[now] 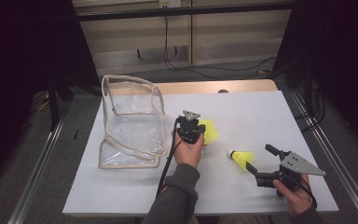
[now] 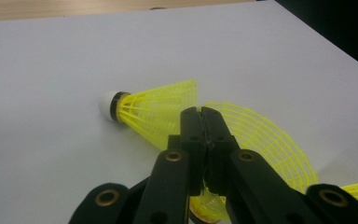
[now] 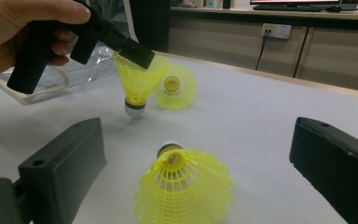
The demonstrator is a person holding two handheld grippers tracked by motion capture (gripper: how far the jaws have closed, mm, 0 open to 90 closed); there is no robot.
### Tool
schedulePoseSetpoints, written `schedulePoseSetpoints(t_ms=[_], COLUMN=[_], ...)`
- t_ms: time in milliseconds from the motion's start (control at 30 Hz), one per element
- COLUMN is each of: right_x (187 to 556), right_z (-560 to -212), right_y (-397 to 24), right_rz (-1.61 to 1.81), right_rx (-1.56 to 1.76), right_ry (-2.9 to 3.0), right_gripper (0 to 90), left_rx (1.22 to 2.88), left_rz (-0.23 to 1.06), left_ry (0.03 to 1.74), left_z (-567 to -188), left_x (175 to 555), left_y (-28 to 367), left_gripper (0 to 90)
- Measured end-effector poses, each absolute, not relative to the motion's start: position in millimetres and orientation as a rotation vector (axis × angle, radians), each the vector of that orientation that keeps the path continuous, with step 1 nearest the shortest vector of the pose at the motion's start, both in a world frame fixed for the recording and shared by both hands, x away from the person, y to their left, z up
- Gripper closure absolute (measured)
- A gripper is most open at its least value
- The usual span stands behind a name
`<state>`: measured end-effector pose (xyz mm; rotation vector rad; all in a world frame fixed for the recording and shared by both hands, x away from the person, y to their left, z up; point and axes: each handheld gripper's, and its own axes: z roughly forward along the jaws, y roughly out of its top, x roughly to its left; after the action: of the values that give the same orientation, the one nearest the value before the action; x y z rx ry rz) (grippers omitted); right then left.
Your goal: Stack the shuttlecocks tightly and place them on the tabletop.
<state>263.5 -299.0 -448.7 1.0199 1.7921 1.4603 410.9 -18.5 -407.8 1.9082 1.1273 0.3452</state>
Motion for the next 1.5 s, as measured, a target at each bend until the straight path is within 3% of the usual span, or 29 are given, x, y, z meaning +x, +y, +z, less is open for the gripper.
schedulePoseSetpoints(t_ms=[700,1500], right_x=[264.0,264.0], right_z=[-449.3,-449.6], right_y=[-298.3,-298.3], right_rz=[1.47,1.468], right_rx=[1.02,1.019], right_ry=[1.793,1.798], right_gripper=[2.6,2.7], left_rx=[1.942,1.88], left_rz=[0.437,0.353], left_ry=[1.179,1.108], left_z=[-404.6,-418.7], left_x=[413.9,422.5], left_y=[-7.4,-15.4], left_gripper=[88.6,84.0])
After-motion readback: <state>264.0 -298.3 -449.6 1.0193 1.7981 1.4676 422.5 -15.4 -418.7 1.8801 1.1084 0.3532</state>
